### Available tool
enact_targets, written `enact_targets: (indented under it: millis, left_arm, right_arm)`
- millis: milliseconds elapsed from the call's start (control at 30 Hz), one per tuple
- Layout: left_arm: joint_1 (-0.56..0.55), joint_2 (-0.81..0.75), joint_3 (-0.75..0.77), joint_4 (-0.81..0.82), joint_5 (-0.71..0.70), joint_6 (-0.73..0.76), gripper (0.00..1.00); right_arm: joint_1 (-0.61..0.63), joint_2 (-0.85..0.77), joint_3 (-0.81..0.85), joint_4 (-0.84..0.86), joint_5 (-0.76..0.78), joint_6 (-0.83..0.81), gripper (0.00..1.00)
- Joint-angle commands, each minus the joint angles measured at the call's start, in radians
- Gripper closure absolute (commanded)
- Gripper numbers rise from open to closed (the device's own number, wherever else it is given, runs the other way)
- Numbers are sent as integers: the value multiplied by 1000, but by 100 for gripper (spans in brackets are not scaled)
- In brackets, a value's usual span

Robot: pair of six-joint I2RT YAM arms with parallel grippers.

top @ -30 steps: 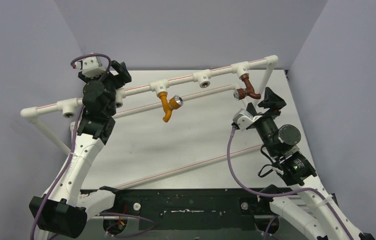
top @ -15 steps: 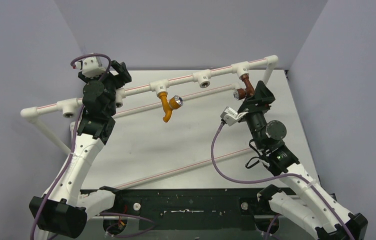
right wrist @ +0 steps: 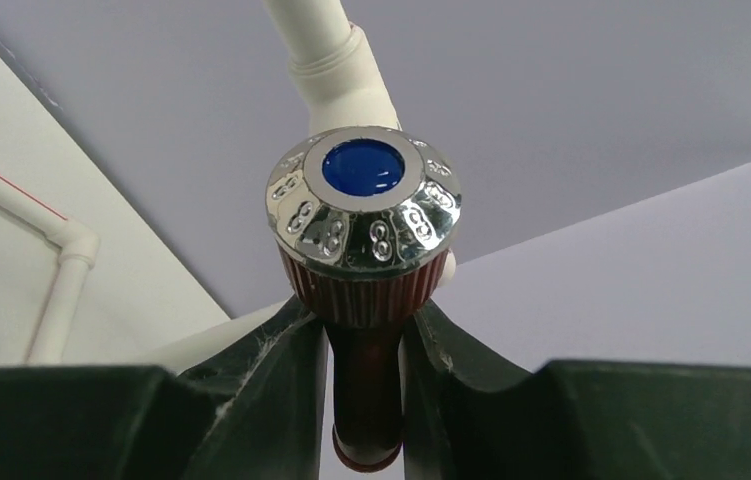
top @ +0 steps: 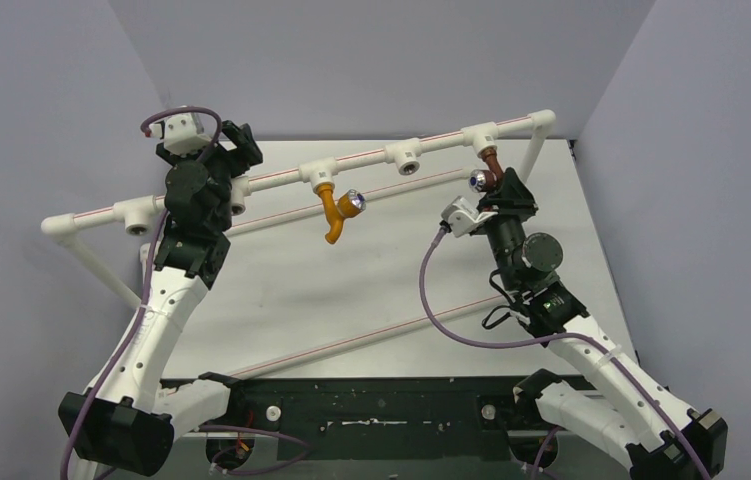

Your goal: Install the water faucets

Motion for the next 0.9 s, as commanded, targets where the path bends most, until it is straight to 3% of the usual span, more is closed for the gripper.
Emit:
enact_targets:
  millis: [0, 267, 633, 867]
  left_arm:
    - [-18, 44, -79, -274, 35, -17, 22]
    - [-18, 43, -79, -275, 35, -16, 22]
    - [-18, 38, -79, -277, 35, -16, 22]
    - [-19, 33, -79, -276, 38, -16, 22]
  right_arm:
    - [-5, -12, 48, 185, 32, 305, 100]
    - [-6, -51, 51, 227, 137, 889, 100]
    - [-9, -77, 119, -35, 344, 1784, 100]
    - [-10, -85, 114, -135, 338, 2188, 100]
